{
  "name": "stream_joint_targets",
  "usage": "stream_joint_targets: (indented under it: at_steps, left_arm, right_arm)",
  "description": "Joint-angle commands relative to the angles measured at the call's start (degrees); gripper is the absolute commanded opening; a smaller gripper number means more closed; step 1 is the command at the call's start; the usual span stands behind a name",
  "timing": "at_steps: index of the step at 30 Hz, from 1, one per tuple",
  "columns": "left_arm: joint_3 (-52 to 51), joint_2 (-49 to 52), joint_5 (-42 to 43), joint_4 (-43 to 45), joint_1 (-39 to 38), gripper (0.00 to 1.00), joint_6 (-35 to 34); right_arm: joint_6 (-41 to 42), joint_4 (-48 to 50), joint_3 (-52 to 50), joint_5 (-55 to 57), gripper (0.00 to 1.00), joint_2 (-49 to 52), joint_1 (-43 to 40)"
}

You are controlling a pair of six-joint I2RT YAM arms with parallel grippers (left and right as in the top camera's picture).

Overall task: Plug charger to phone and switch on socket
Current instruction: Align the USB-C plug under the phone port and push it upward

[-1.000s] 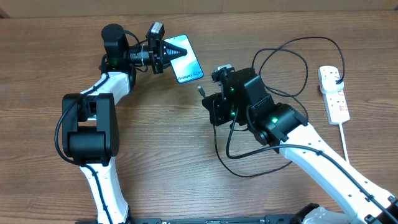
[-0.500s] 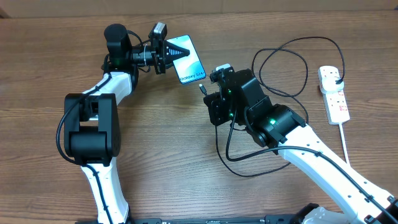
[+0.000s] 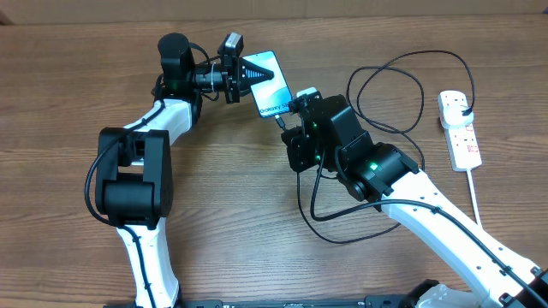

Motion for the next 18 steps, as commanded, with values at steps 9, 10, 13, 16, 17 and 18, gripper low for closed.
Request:
stream_joint_targets:
  at_steps: [9, 10, 13, 16, 17, 18]
  left_arm:
    - [1.3, -0.9, -0.2, 0.5, 0.1, 0.04, 0.1]
    - [1.3, -0.9, -0.2, 0.4, 0.0, 0.04, 0.1]
    - [1.3, -0.9, -0.4, 0.4, 0.1, 0.04, 0.0]
    - [1.3, -0.9, -0.4, 0.4, 0.0, 0.04, -0.2]
    - [1.3, -0.9, -0.4, 0.4, 0.0, 0.04, -0.3]
    - [1.3, -0.9, -0.4, 0.4, 0.0, 0.04, -0.7]
  right_arm:
    - [-2.2, 0.2, 1.2, 4.0, 0.04, 0.3, 0.1]
    - [-2.2, 0.2, 1.2, 3.6, 0.04, 0.3, 0.1]
    - [-2.2, 0.0, 1.2, 2.6, 0.04, 0.3, 0.1]
    - [-2.2, -0.3, 1.2, 2.6, 0.04, 0.3, 0.1]
    - [-2.2, -0.4, 1.2, 2.6, 0.04, 0.3, 0.1]
    - [-2.2, -0.4, 1.2, 2.6, 0.04, 0.3, 0.1]
